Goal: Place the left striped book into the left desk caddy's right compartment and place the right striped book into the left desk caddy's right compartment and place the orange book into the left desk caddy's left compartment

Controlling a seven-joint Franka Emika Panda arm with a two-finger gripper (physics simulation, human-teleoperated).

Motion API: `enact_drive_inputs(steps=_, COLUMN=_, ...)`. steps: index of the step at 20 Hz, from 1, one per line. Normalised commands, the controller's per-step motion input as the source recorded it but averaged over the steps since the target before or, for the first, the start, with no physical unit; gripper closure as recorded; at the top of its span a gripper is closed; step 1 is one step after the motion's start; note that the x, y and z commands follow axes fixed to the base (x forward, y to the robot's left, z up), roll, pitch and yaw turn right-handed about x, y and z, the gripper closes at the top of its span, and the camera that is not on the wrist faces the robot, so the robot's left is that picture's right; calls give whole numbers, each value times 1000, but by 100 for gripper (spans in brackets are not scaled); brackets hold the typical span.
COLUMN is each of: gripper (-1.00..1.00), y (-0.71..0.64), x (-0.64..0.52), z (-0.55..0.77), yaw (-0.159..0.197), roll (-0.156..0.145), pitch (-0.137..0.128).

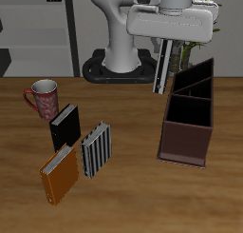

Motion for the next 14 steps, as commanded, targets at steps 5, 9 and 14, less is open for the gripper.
enact_drive_inputs(steps=5, gripper=100, y=130, x=-388, z=173, yaw=-5, roll=13, pitch=-52)
enact_drive_inputs(steps=9, gripper=100, y=201, x=-515, z=144, yaw=-50, roll=6, pitch=-49)
enact_drive_inputs(steps=14, gripper=100, y=247, x=-242, z=-23, yaw=45, roll=28, pitch=-18)
